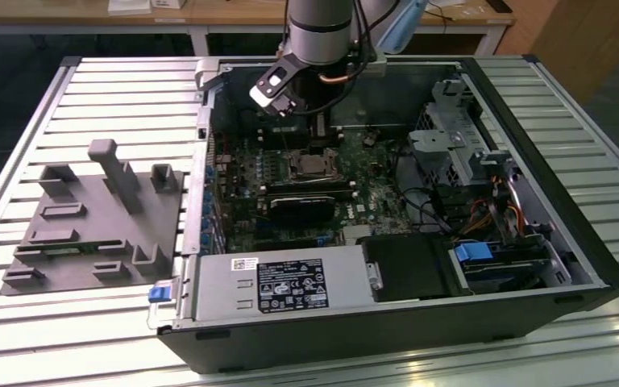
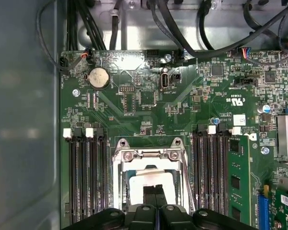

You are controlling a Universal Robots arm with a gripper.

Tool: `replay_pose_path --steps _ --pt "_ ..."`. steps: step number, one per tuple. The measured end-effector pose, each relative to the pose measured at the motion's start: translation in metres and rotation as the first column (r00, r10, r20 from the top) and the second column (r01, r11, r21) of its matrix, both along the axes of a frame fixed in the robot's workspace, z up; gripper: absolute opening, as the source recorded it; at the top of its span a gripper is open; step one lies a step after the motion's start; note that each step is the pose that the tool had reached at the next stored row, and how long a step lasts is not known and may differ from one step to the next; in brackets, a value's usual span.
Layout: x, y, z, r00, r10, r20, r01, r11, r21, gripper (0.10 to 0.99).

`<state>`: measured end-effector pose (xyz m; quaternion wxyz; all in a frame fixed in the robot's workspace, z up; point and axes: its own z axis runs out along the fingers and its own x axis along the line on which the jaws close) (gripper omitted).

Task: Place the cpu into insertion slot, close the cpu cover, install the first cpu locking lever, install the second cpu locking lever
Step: 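Close the cpu cover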

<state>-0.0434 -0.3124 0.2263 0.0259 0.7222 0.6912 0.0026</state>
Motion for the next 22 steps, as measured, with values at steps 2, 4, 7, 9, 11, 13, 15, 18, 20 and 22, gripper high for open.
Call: replay_pose_path --steps 2,4,7,9,11,13,15,18,20,22 --pt "0.0 0.0 0.0 1.0 0.0 0.0 0.0 1.0 0.0 0.102" --pt "0.0 0.0 -0.0001 1.0 0.0 0.0001 0.0 1.0 0.0 0.102" --pt "0.0 0.0 -0.0003 0.9999 0.013 0.0001 -0.013 0.9999 0.0 0.102" --pt "0.0 0.0001 -0.0005 0.9988 0.049 0.0002 -0.049 0.9988 0.0 0.102" --pt "0.0 0.0 -0.0006 0.9964 0.085 0.0001 -0.085 0.9964 0.0 0.102" --pt "0.0 0.0001 -0.0008 0.9927 0.12 0.0001 -0.12 0.9927 0.0 0.102" --pt "0.0 0.0001 -0.0009 0.9877 0.156 0.0001 -0.156 0.9877 0.0 0.102" --pt "0.0 0.0 -0.001 0.9776 0.211 0.0001 -0.211 0.9776 0.0 0.102" --pt "0.0 0.0001 -0.0011 0.9692 0.246 0.0002 -0.246 0.9692 0.0 0.102" --pt "0.0 0.0 -0.0012 0.9597 0.281 0.0001 -0.281 0.9597 0.0 0.102"
